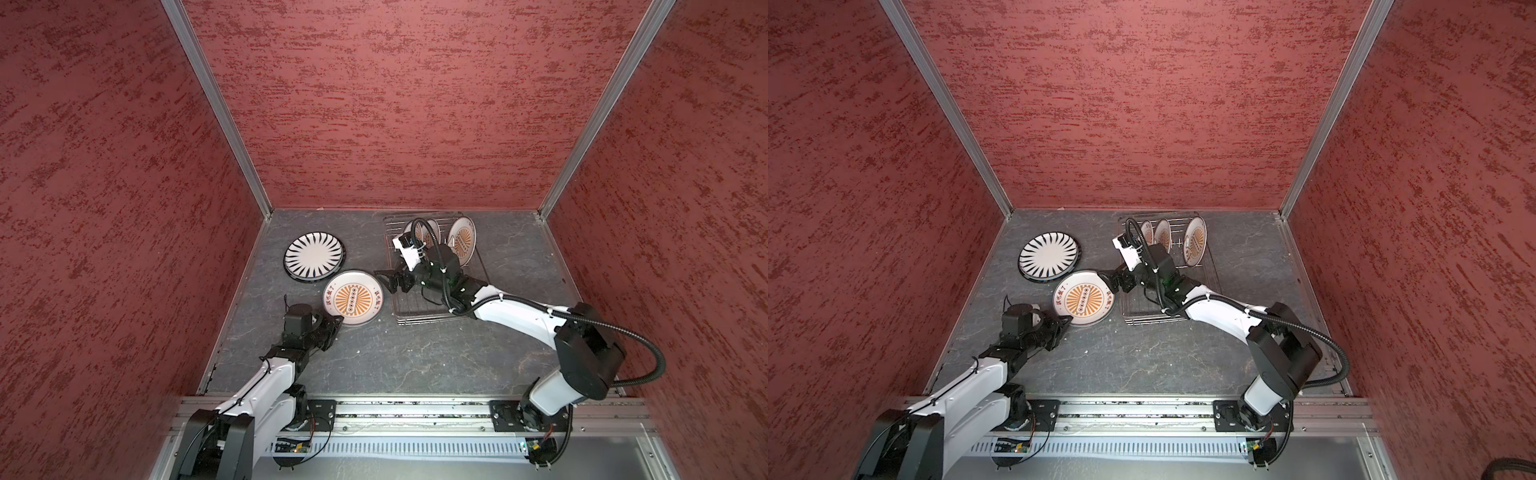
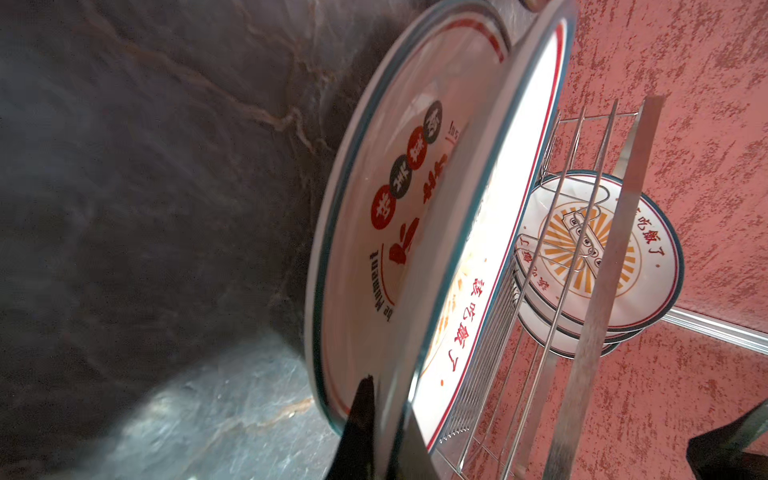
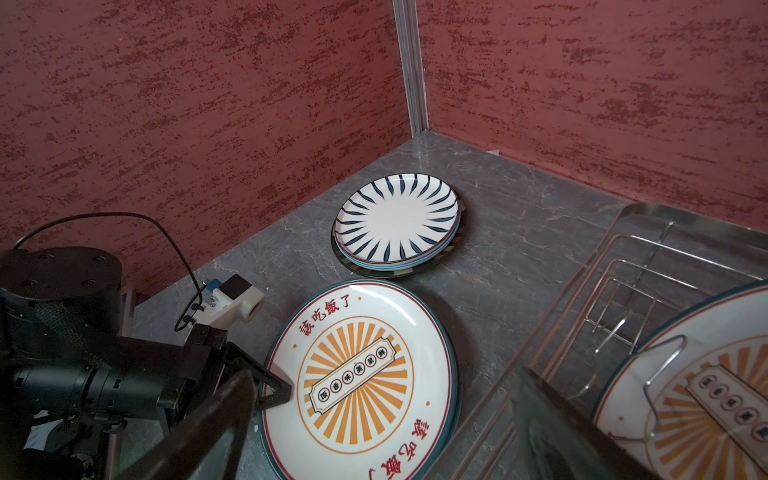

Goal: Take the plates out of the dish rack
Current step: 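Lower the sunburst plate flat onto the table plates with the left gripper and release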

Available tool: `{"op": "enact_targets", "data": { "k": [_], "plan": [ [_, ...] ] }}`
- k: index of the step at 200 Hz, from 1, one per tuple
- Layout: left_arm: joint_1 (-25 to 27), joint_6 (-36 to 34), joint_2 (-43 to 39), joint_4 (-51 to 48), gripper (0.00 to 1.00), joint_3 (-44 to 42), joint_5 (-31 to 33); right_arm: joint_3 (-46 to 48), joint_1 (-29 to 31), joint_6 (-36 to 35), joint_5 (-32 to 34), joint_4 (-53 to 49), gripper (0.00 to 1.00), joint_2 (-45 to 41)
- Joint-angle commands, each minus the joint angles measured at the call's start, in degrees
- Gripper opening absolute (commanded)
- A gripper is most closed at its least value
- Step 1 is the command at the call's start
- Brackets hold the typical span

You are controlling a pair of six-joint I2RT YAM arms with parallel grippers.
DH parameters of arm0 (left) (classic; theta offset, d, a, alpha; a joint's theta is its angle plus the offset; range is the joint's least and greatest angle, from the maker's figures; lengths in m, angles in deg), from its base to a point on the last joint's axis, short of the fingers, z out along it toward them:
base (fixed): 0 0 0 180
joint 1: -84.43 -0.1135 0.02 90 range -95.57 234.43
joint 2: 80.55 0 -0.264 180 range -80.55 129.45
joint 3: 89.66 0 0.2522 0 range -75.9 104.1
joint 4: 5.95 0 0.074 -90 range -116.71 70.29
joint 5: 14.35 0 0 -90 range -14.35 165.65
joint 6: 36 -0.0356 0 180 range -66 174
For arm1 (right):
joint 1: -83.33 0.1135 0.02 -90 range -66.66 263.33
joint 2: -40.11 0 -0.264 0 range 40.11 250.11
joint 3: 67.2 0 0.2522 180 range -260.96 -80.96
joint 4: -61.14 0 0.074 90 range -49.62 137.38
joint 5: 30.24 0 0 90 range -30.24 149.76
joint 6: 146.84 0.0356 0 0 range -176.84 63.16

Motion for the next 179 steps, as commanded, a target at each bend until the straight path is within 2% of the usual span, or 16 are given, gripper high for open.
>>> {"op": "enact_targets", "data": {
  "k": [1, 53, 69, 117, 124, 142, 168, 179],
  "plan": [
    [0.6, -1.0, 0.1, 1.6, 0.06, 2.1, 0.9, 0.4, 0.3, -0.3, 1.4, 2.0, 0.97, -1.7],
    [0.7, -0.9, 0.0, 0.5, 0.11, 2.3, 2.3, 0.2, 0.3, -0.3, 1.3, 1.9, 0.97, -1.6],
    [0.8, -1.0, -0.1, 0.2, 0.15, 2.5, 2.6, 0.4, 0.3, -0.4, 1.4, 1.9, 0.97, -1.7],
    [1.1, -1.1, -0.4, -1.2, 0.16, 2.8, 4.0, 0.8, 0.3, -0.2, 1.5, 2.0, 0.97, -1.9],
    [1.3, -1.2, -0.7, -1.5, 0.19, 2.9, 4.3, 0.8, 0.3, -0.2, 1.6, 2.0, 0.97, -1.9],
    [1.4, -0.8, -1.7, -2.5, 0.36, 2.5, 5.6, 0.8, 0.3, -0.2, 1.7, 2.0, 0.97, -1.8],
    [1.3, -0.9, -4.3, -4.8, 0.41, 2.4, 7.9, 0.6, 0.3, -0.3, 1.6, 1.6, 0.97, -1.6],
    [1.5, -0.8, -5.4, -5.8, 0.48, 2.4, 9.0, 0.4, 0.3, -0.4, 1.5, 1.4, 0.97, -1.4]
  ]
}}
